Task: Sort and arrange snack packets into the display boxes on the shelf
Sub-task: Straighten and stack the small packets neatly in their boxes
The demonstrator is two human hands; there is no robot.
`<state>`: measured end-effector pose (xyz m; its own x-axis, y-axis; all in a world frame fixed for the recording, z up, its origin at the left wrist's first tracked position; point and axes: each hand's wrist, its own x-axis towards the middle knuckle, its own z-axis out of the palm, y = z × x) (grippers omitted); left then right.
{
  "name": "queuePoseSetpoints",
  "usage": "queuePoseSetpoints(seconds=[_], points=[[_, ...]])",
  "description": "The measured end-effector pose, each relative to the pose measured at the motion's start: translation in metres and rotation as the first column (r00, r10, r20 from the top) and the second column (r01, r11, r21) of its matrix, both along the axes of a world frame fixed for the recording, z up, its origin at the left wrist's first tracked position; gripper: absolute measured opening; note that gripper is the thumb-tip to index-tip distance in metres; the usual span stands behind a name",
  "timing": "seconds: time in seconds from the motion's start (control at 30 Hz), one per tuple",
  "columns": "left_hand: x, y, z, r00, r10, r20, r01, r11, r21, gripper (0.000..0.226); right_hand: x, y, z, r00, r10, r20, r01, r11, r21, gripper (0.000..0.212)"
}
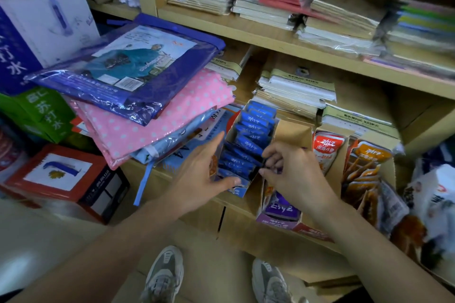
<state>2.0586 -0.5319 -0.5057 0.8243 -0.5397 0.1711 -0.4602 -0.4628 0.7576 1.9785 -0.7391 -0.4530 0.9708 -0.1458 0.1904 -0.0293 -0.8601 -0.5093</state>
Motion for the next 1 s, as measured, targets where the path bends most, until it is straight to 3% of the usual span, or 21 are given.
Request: queuePoseSetpoints(seconds=[0.13, 0.23, 0.33, 0.47, 0.73, 0.87, 1.0], points=[[-0.004, -0.004, -0.001, 0.998, 0.064, 0.008, -0.064, 0.996, -0.063, 0.075, -0.003, -0.013, 0.008, 0.966, 0.055, -0.252, -0.07, 0.996, -0.048, 0.027], [-0.004, -0.004, -0.006, 0.995, 0.081, -0.053, -0.087, 0.989, -0.121, 0.067, -0.005, -0.013, 0.01, 0.937, 0.025, -0.349, -0.06, 0.994, -0.088, 0.031], [-0.005, -0.003, -0.006, 0.987, 0.065, -0.148, -0.088, 0.984, -0.158, 0.079, -0.014, 0.002, 0.003, 0.951, -0.054, -0.304, 0.034, 0.997, -0.071, 0.041], [-0.014, -0.005, -0.007, 0.952, -0.005, -0.307, -0.052, 0.983, -0.175, 0.095, -0.029, 0.02, -0.019, 0.981, -0.128, -0.144, 0.084, 0.957, -0.278, 0.051], [-0.018, -0.004, -0.017, 0.963, -0.055, -0.262, -0.004, 0.976, -0.219, 0.081, -0.031, 0.037, -0.043, 0.978, -0.192, -0.077, 0.127, 0.849, -0.513, 0.071], [-0.008, 0.001, -0.008, 0.973, -0.033, -0.228, -0.004, 0.987, -0.159, 0.079, -0.03, 0.033, -0.04, 0.981, -0.191, -0.043, 0.14, 0.839, -0.526, 0.071], [0.005, 0.003, 0.011, 0.964, -0.093, -0.25, 0.057, 0.987, -0.148, 0.077, -0.024, 0.027, -0.029, 0.976, -0.207, -0.069, 0.142, 0.843, -0.518, 0.047]])
